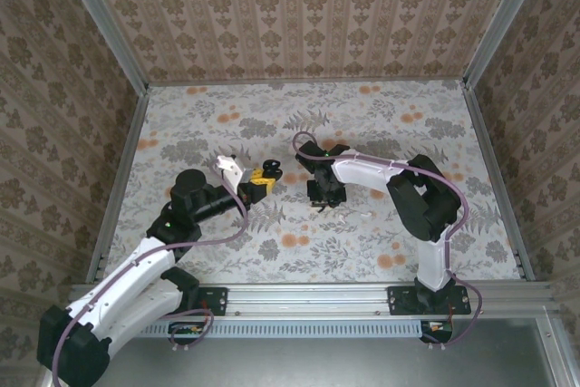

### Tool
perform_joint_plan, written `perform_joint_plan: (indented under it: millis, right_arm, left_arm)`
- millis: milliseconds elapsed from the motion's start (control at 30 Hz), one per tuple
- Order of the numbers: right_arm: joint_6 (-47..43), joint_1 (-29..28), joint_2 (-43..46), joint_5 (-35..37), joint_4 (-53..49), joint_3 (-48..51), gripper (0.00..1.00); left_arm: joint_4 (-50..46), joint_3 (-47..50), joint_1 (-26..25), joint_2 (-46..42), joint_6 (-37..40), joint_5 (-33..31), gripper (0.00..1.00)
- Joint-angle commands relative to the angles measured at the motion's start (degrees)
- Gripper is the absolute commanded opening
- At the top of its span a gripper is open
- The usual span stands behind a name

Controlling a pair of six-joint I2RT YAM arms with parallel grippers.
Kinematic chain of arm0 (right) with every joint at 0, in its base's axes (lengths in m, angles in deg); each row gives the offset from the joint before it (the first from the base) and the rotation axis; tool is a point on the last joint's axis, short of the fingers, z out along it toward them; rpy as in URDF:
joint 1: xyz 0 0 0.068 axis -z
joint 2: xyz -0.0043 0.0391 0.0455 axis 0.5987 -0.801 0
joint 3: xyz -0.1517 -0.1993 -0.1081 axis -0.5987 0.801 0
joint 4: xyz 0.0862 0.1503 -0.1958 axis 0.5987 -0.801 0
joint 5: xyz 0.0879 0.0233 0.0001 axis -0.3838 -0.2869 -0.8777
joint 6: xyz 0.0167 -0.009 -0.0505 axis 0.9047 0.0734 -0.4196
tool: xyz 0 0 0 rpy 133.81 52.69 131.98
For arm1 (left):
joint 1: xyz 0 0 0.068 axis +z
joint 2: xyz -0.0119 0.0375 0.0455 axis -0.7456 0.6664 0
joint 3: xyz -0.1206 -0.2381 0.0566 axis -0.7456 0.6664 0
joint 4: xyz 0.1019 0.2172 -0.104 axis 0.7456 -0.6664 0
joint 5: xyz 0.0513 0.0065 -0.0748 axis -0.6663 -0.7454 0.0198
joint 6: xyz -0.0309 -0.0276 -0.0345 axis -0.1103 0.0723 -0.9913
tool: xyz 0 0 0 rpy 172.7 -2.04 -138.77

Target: Insert the wireless bluetooth earbuds into the charging case

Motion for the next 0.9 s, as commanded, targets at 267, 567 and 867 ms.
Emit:
perform_joint_plan:
  millis: [267,567,867]
  right_arm:
    - [-1.39,-0.46,2.44,0.52,-0.27,-0.37,0.17]
    - [-6.37,-1.83,10.42,6.43,-2.44,-1.21,0.15]
    - [-11.66,-3.36,22.39,11.68,-1.34,-0.12,0.13]
  left_arm:
    - [0.60,-0.16,0.47,0.12,0.47,0.77,0.00]
    - [1.99,-0.29,0.47,0.75,-0.55,0.49,0.00]
    - [4.28,-1.15,0.47,2.11,-3.20,1.78,0.00]
